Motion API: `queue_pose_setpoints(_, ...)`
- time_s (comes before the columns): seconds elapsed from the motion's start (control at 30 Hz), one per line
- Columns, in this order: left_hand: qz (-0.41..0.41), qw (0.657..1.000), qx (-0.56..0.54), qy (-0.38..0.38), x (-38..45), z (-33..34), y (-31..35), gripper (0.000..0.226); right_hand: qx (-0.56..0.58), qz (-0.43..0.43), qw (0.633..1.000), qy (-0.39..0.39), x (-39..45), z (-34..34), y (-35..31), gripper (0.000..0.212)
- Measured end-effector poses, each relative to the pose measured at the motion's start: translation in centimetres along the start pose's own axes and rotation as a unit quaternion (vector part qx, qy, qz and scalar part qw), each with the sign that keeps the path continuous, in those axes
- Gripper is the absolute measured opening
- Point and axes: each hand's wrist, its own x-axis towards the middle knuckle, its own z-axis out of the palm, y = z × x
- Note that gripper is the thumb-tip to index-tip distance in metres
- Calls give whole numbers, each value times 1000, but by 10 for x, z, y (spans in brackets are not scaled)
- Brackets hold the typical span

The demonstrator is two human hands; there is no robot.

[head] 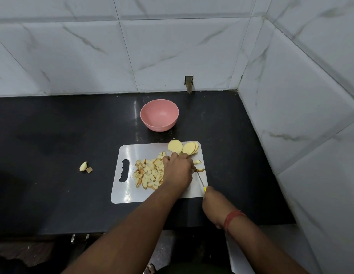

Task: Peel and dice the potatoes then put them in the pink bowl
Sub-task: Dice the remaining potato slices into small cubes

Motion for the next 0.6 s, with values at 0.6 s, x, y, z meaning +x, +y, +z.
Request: queue_pose_setpoints(0.6, 205, 970, 107, 74, -11, 14, 5, 35, 216, -32, 971, 96, -29, -44, 10, 20)
